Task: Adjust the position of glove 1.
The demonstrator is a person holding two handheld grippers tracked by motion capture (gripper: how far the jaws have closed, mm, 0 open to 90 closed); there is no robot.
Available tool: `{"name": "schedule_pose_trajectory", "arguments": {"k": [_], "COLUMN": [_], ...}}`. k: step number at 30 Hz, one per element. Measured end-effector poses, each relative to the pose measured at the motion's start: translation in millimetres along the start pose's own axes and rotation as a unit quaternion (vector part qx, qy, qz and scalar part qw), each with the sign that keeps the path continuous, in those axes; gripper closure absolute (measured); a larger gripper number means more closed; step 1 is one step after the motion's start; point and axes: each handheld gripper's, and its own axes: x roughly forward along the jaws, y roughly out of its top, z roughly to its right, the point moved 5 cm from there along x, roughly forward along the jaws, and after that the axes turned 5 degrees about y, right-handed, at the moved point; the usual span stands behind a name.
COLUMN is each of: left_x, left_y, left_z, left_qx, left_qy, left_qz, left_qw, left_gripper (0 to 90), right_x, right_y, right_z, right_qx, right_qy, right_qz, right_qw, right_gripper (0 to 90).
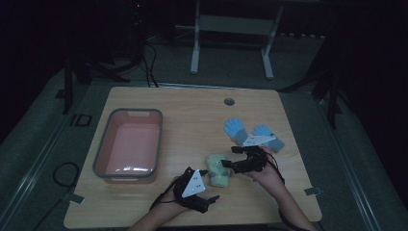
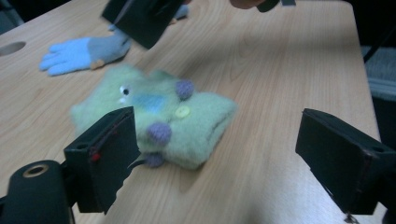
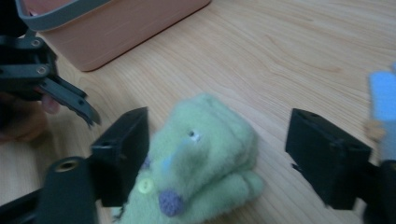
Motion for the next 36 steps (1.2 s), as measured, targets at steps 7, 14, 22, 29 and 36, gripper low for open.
{"name": "schedule_pose_trajectory", "arguments": {"k": [7,14,22,29,36], "left_x": [15.0,32.7,40.2,44.9,49.3], "left_y": [3.6,-4.4,-7.2,-8.6,-6.3], "left_z": [0.4,-3.7,-5.7,-4.9,-15.7], "left_qx": [0.043,0.068,0.074,0.126,0.121], "left_qy": [-0.018,-0.026,-0.036,-0.014,-0.004], "left_qz": [-0.01,-0.059,-0.071,-0.084,-0.09], "left_qw": [0.9989,0.9956,0.994,0.9884,0.9886], "left_gripper": [24.8,33.8,35.3,43.0,65.9], "right_x": [20.5,39.8,51.9,51.5,51.0], "right_y": [-1.8,-13.4,-24.0,-24.9,-25.9], "right_z": [12.2,19.3,21.1,21.6,21.8], "right_qx": [0.028,0.038,0.053,0.054,0.071], "right_qy": [0.021,0.021,0.047,0.058,0.06], "right_qz": [-0.017,-0.051,-0.078,-0.08,-0.072], "right_qw": [0.9992,0.9977,0.9945,0.9936,0.993], "right_gripper": [34.5,34.7,44.7,55.7,61.4]}}
